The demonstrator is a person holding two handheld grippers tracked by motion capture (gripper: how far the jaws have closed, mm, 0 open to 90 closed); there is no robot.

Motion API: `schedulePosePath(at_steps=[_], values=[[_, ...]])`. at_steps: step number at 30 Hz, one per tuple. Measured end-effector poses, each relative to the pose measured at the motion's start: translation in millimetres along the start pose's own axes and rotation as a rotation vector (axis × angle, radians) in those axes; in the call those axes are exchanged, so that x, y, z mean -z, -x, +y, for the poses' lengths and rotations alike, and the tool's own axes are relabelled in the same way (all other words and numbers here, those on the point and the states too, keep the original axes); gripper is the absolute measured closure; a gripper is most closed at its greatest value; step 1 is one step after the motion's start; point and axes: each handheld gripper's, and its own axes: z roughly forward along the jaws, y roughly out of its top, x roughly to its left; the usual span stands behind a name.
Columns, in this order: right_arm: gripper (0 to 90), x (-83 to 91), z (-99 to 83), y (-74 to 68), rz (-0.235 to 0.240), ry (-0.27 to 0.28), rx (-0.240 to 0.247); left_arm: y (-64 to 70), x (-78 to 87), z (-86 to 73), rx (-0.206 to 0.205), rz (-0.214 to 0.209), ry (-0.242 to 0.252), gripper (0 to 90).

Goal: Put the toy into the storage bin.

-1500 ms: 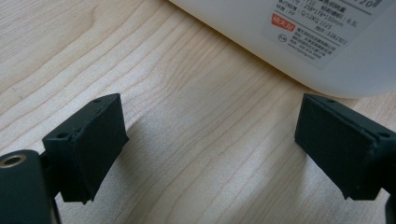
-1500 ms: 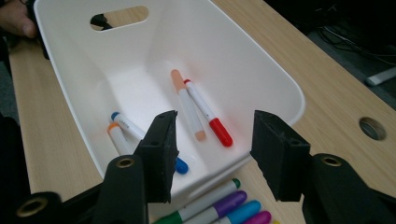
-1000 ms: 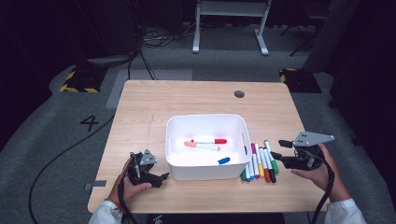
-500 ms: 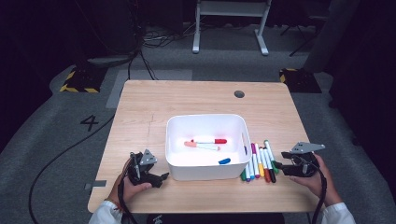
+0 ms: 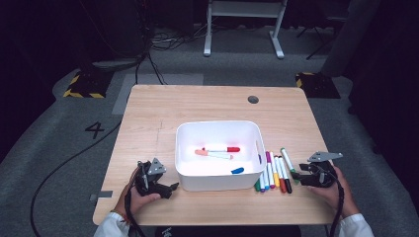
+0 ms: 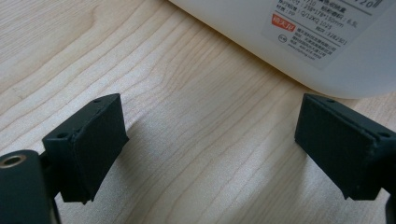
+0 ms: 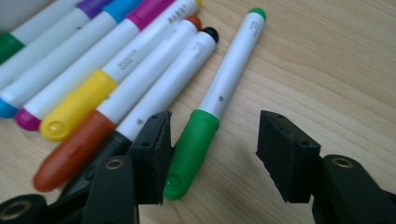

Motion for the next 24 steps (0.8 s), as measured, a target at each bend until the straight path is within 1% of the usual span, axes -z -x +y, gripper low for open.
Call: schedulePosePath(at_steps=[6,9,12,14,20,22,24], values=[[50.6,-2.2,-7.2,10.4,-0.034,-0.009,-0.036,0.0,0.0,0.0,0.000,0.000,0.000,9.0],[55.7,-2.2,-9.0,13.8,-0.046,0.002,-0.057,0.1,0.1,0.0,0.001,0.001,-0.001,9.0],[67.1,-2.2,-9.8,14.4,-0.058,0.016,-0.059,0.0,0.1,0.0,0.000,-0.001,-0.001,9.0],[73.0,-2.6,-10.3,15.2,-0.067,0.026,-0.064,-0.1,0.1,0.0,-0.001,-0.001,-0.001,9.0],[75.1,-4.2,-11.1,16.0,-0.080,0.049,-0.060,0.3,0.1,-0.1,0.003,0.003,0.001,9.1],[75.2,-4.3,-11.3,17.1,-0.077,0.050,-0.060,0.3,0.2,-0.1,0.003,0.003,0.000,9.1],[75.2,-3.6,-11.4,18.3,-0.073,0.064,-0.069,0.1,0.0,0.0,0.001,0.002,0.000,9.1]])
